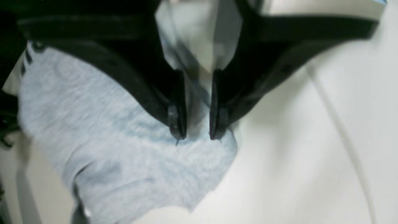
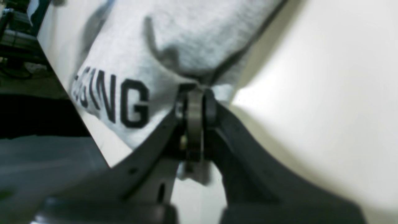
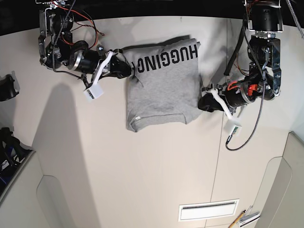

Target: Fold the T-shirt properly

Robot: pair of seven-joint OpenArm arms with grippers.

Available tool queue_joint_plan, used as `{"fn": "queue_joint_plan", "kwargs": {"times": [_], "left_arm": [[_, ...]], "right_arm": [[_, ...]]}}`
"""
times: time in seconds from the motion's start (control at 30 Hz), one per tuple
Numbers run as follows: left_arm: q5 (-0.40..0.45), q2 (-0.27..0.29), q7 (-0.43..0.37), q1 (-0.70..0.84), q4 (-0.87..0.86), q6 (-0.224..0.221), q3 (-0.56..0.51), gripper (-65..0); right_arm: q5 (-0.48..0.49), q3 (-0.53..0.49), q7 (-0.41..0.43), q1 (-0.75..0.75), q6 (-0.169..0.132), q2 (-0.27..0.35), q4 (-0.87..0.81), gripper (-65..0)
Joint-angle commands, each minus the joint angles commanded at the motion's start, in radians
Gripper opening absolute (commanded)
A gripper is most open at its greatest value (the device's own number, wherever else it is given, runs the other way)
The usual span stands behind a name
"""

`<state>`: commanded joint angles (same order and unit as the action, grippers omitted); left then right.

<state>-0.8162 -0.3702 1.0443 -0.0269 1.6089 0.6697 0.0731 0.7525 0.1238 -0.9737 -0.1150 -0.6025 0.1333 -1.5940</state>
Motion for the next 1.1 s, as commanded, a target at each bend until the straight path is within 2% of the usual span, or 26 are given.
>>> {"fn": "queue_joint_plan", "kwargs": {"times": [0.13, 0.23, 0.33, 0.4, 0.5, 0.6, 0.67, 0.87, 1.0, 1.1], "left_arm": [[-0.004, -0.06, 0.016, 0.104, 0.144, 0.0, 0.001, -51.5], [-0.003, -0.08, 0.017, 0.21, 0.22, 0.0, 0.018, -51.5], [-0.023, -0.081, 0.02, 0.35, 0.304, 0.0, 0.109, -51.5], [-0.054, -0.08, 0.03, 0.449, 0.365, 0.027, 0.196, -51.5], [-0.101, -0.073, 0.038, 0.603, 0.436, 0.028, 0.312, -51.5], [-0.107, -0.073, 0.038, 0.756, 0.462, 0.028, 0.367, -51.5], [-0.092, -0.073, 0.06, 0.853, 0.462, 0.028, 0.369, -51.5], [-0.052, -0.074, 0.047, 1.098, 0.45, 0.028, 0.362, -51.5], [0.06, -0.074, -0.042, 1.182, 0.367, 0.028, 0.323, -51.5], [0.151, -0.082, -0.1, 1.19, 0.232, 0.028, 0.22, -51.5]], "right_arm": [[0.08, 0.065, -0.079, -0.03, -0.001, 0.027, -0.084, -65.0], [0.105, 0.071, -0.085, -0.086, -0.001, 0.085, -0.151, -65.0], [0.111, 0.071, -0.086, -0.174, -0.001, 0.145, -0.202, -65.0], [0.146, 0.071, -0.092, -0.237, -0.004, 0.184, -0.224, -65.0], [0.176, 0.07, -0.108, -0.321, -0.008, 0.241, -0.227, -65.0], [0.176, 0.07, -0.108, -0.407, -0.008, 0.294, -0.227, -65.0], [0.176, 0.07, -0.108, -0.465, -0.008, 0.33, -0.227, -65.0], [0.171, 0.013, -0.107, -0.613, -0.008, 0.42, -0.226, -65.0], [0.097, -0.087, -0.072, -0.678, -0.008, 0.472, -0.214, -65.0], [0.011, -0.192, -0.015, -0.68, -0.007, 0.51, -0.157, -65.0]]}}
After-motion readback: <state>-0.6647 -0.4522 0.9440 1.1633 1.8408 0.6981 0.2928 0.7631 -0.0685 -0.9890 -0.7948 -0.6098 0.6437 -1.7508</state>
